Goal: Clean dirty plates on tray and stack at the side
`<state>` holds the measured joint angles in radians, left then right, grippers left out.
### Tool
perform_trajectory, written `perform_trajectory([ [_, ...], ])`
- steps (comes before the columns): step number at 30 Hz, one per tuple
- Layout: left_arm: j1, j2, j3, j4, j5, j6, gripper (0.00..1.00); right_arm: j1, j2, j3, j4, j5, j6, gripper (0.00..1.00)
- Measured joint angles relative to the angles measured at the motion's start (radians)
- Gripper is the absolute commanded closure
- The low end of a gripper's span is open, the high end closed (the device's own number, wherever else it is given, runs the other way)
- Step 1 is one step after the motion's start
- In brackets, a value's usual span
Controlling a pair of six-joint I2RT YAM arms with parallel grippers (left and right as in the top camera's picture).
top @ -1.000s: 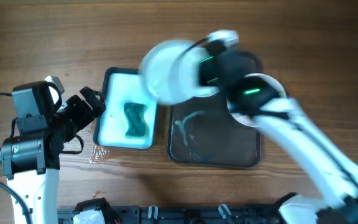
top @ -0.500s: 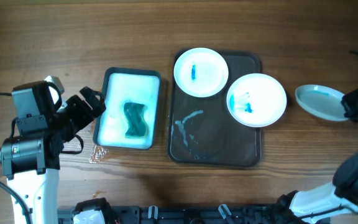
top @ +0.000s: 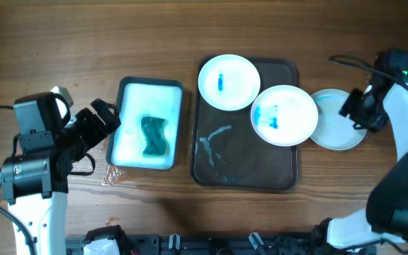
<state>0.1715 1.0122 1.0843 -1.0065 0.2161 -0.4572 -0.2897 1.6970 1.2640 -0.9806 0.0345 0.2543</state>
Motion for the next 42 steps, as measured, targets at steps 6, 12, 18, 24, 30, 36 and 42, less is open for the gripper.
perform_trajectory([
  [6, 0.000, 0.000, 0.000, 0.000, 0.000, 0.000, 0.00, 0.112, -0.022, -0.084, 0.223, -0.285, -0.160, 0.49],
  [12, 0.000, 0.000, 0.000, 0.000, 0.000, 0.000, 0.00, 0.130, 0.022, -0.164, 0.280, -0.216, -0.150, 0.67],
  [18, 0.000, 0.000, 0.000, 0.000, 0.000, 0.000, 0.00, 0.130, 0.022, -0.230, 0.320, -0.180, -0.143, 0.66],
  [24, 0.000, 0.000, 0.000, 0.000, 0.000, 0.000, 0.00, 0.130, -0.072, -0.191, 0.321, -0.187, -0.190, 0.61],
  [30, 0.000, 0.000, 0.000, 0.000, 0.000, 0.000, 0.00, 0.130, -0.038, -0.180, 0.339, -0.060, -0.237, 0.90],
  [36, 0.000, 0.000, 0.000, -0.018, 0.011, 0.000, 0.00, 0.130, 0.044, -0.169, 0.255, -0.113, -0.214, 0.96],
  [42, -0.023, 0.017, 0.001, -0.048, 0.045, 0.004, 0.00, 0.242, -0.194, -0.169, 0.043, -0.286, -0.151, 0.96],
])
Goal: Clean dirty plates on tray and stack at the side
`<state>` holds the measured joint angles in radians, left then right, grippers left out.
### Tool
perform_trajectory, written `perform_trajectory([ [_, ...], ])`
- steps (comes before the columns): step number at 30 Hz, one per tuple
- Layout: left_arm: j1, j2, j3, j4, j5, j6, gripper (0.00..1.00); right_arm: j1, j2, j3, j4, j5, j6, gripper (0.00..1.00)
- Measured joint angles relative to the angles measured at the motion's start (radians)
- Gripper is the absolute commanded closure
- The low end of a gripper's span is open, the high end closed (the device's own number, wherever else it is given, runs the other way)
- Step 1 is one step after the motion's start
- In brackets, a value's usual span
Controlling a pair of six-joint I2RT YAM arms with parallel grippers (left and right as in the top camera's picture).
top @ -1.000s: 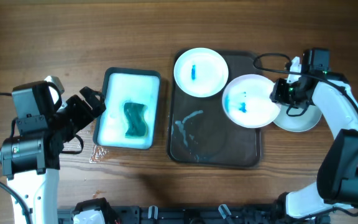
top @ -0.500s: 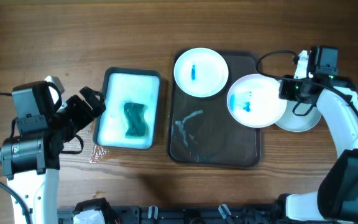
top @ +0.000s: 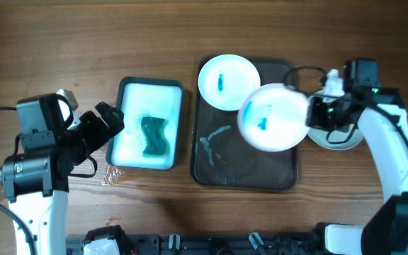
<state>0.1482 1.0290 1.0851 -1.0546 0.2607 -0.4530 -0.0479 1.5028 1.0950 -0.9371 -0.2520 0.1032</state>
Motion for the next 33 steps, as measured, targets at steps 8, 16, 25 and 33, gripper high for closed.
perform_trajectory([
  [8, -0.164, 0.154, 0.001, -0.022, -0.039, 0.027, 0.00, 0.262, 0.051, -0.272, 0.317, 0.106, 0.258, 0.72],
  [16, -0.269, 0.403, 0.001, 0.019, -0.140, 0.024, 0.21, 0.261, 0.015, -0.185, 0.253, 0.133, 0.156, 0.67],
  [25, -0.403, 0.805, 0.011, 0.128, -0.194, -0.024, 0.96, 0.261, -0.147, -0.170, 0.163, 0.134, 0.134, 0.67],
  [33, -0.378, 0.839, 0.116, 0.013, -0.203, -0.030, 0.42, 0.261, -0.147, -0.170, 0.162, 0.134, 0.134, 0.66],
])
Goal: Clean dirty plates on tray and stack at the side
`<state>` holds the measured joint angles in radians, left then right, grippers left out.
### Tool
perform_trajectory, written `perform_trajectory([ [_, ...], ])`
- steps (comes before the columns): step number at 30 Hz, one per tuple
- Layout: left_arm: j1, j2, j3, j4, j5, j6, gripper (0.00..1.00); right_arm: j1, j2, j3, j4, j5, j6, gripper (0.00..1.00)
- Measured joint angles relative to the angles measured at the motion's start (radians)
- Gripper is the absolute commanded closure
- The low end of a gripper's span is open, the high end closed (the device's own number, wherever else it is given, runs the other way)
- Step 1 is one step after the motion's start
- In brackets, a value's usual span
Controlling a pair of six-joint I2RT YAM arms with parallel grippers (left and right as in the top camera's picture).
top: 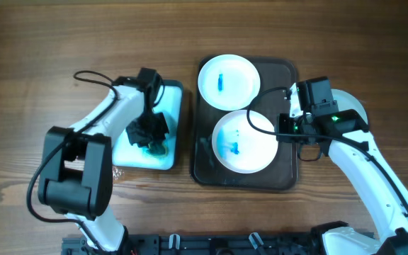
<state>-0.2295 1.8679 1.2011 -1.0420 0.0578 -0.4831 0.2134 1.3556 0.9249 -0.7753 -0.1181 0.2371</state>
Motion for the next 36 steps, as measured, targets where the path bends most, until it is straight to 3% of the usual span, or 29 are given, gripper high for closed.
perform_trajectory([
  [4, 0.011, -0.021, 0.025, 0.039, -0.021, 0.003, 0.44, 0.000, 0.000, 0.000, -0.003, 0.000, 0.000, 0.67],
  [5, 0.011, -0.022, 0.011, 0.086, -0.032, 0.004, 0.53, 0.000, 0.000, 0.000, -0.009, 0.000, 0.000, 0.66],
  [7, 0.011, -0.024, -0.060, 0.192, -0.042, 0.003, 0.88, 0.000, 0.000, 0.000, -0.035, 0.000, 0.000, 0.63],
  [8, 0.011, -0.027, -0.098, 0.240, -0.045, 0.005, 0.96, 0.000, 0.000, 0.000, -0.040, 0.002, 0.000, 0.62],
  [11, 0.010, -0.058, -0.156, 0.289, -0.051, 0.007, 0.96, 0.000, 0.000, 0.000, -0.063, 0.055, 0.050, 0.61],
  [14, 0.010, -0.058, -0.135, 0.192, -0.054, 0.006, 0.96, -0.055, 0.010, 0.000, -0.069, 0.085, 0.119, 0.62],
  [21, 0.010, -0.110, 0.196, -0.082, -0.055, 0.038, 0.96, -0.142, 0.140, 0.000, -0.030, -0.145, -0.087, 0.61],
  [27, 0.010, -0.180, 0.240, -0.123, -0.055, 0.061, 0.96, -0.142, 0.264, 0.000, 0.018, -0.153, -0.100, 0.60],
  [29, 0.010, -0.180, 0.240, -0.125, -0.055, 0.064, 0.96, -0.140, 0.299, 0.000, 0.029, -0.151, -0.096, 0.69],
  [31, 0.010, -0.180, 0.240, -0.125, -0.055, 0.066, 0.96, -0.122, 0.328, 0.000, 0.046, -0.151, -0.092, 0.89],
  [36, 0.010, -0.180, 0.240, -0.126, -0.060, 0.075, 0.96, -0.044, 0.346, -0.012, 0.159, -0.079, -0.006, 0.96],
])
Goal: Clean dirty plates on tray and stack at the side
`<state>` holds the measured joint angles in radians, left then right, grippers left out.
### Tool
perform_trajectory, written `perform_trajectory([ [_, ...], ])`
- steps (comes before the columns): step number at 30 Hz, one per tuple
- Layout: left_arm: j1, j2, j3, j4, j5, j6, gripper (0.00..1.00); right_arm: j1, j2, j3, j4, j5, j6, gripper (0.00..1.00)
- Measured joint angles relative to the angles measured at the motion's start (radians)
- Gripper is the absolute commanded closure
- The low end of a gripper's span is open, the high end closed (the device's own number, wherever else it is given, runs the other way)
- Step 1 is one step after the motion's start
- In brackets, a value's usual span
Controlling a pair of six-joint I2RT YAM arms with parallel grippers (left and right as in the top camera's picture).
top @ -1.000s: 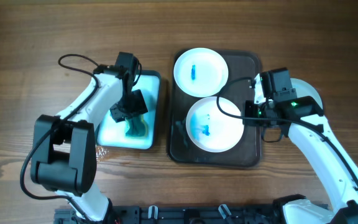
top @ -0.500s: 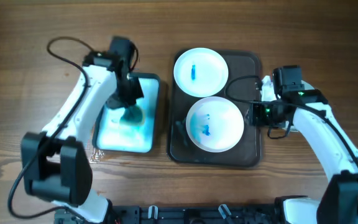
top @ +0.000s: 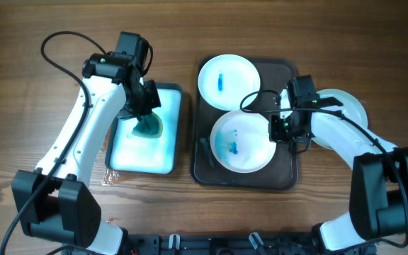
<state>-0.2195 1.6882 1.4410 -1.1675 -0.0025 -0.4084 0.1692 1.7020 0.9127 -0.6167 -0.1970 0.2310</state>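
Note:
Two white plates sit on the dark tray (top: pixel 246 178). The far plate (top: pixel 229 81) has a blue smear. The near plate (top: pixel 241 142) has blue stains left of its middle, and my right gripper (top: pixel 278 129) is shut on its right rim. My left gripper (top: pixel 144 108) hangs over the white water basin (top: pixel 125 157), shut on the top of the green sponge (top: pixel 148 130), which dangles bunched below it. A clean white plate (top: pixel 349 108) lies on the table right of the tray, partly hidden by my right arm.
Water drops (top: pixel 112 174) lie on the wood at the basin's near left corner. A wet streak (top: pixel 205 145) marks the tray's left side. Cables loop above both arms. The table's front edge carries the arm mounts.
My left arm has swung round and now comes in from the far side, holding the sponge bunched beneath it over the basin. My right gripper still holds the near plate's rim, with its wrist turned.
At first both arms were back, with two stained plates on the tray and the sponge flat in the basin. Then my right gripper held the right plate raised. Later that plate lay at the tray's near middle and my left gripper was down on the sponge, which it now grips.

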Motion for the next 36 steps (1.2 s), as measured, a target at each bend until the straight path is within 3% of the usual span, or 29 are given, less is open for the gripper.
perform_trajectory([
  [12, 0.000, 0.000, 0.000, 0.044, 0.000, 0.019, 0.96, 0.000, -0.007, -0.029, 0.035, -0.004, 0.034, 0.96],
  [15, -0.008, 0.000, -0.002, 0.084, 0.058, 0.019, 0.96, 0.000, -0.007, -0.029, 0.035, -0.004, 0.034, 0.96],
  [17, -0.055, 0.000, -0.020, 0.186, 0.135, 0.019, 0.96, 0.000, -0.007, -0.029, 0.034, -0.004, 0.034, 0.96],
  [22, -0.333, 0.021, -0.140, 0.530, 0.235, -0.060, 0.96, 0.001, -0.007, -0.029, 0.032, -0.004, 0.034, 0.96],
  [28, -0.528, 0.248, -0.169, 0.741, 0.252, -0.183, 0.96, 0.000, -0.007, -0.029, 0.027, -0.005, 0.045, 0.96],
  [32, -0.533, 0.309, -0.169, 0.695, 0.109, -0.212, 0.96, 0.000, -0.007, -0.029, 0.027, -0.008, 0.045, 0.96],
  [36, -0.529, 0.307, -0.153, 0.587, -0.156, -0.183, 0.96, 0.003, -0.007, -0.029, 0.026, -0.025, 0.045, 0.96],
])
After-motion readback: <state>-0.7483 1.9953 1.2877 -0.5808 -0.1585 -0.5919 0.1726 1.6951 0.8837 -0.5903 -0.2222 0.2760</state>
